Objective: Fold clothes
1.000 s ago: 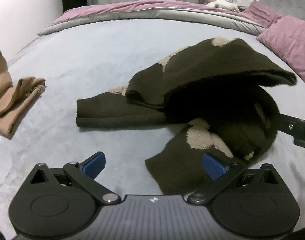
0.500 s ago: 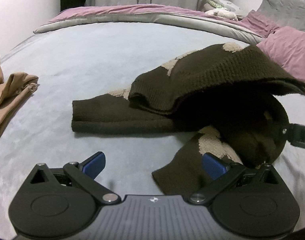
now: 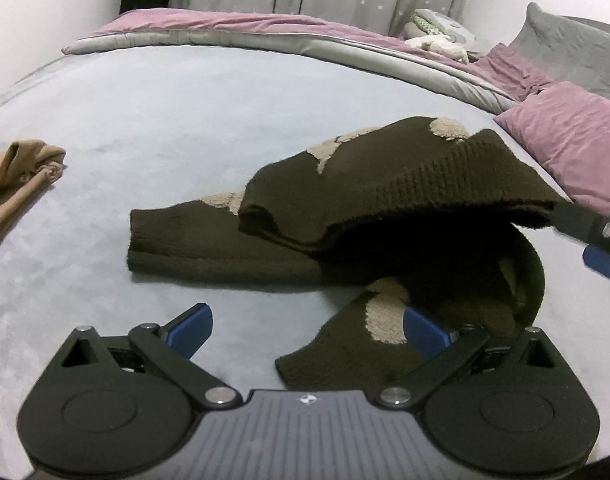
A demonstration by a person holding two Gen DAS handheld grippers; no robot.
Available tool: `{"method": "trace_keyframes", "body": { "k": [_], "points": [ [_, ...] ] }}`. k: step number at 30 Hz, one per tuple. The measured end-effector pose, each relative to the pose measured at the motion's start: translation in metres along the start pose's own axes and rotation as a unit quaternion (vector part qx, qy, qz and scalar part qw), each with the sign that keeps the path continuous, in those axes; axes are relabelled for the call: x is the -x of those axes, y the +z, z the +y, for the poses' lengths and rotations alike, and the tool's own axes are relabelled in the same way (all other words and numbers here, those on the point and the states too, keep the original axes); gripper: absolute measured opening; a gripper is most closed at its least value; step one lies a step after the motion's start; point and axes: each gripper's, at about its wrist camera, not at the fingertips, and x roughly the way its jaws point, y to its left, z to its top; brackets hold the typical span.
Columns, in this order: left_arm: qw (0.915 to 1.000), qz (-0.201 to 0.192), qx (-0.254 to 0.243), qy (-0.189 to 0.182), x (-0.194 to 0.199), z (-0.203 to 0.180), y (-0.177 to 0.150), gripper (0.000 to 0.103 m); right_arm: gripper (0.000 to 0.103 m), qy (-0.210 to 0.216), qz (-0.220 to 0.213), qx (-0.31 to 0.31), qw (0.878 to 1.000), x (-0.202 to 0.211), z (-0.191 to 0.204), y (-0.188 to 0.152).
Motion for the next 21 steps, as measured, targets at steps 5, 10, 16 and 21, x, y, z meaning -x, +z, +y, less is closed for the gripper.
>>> {"method": "trace_keyframes", "body": {
  "k": [5, 10, 16, 21],
  "points": [
    [1.0000, -0.006, -0.002, -0.007, 0.001, 0.001, -0.002, 0.099, 0.100, 0.015, -0.029, -0.041, 0.999, 0.007, -0.013, 0.009],
    [0.9998, -0.009, -0.009, -0.015, 0.001, -0.001, -0.003, 0.093, 0.092, 0.044, -0.029, -0.120, 0.991, 0.000, -0.039, 0.015],
    [0.9994, -0.019, -0.020, -0.021, 0.000, -0.006, -0.005, 0.088, 0.066, 0.089, -0.013, -0.192, 0.977, -0.017, -0.062, 0.011],
    [0.9989, -0.026, -0.030, -0.025, -0.002, -0.009, -0.007, 0.085, 0.018, 0.120, -0.009, -0.232, 0.965, -0.026, -0.072, 0.001]
  ]
}}
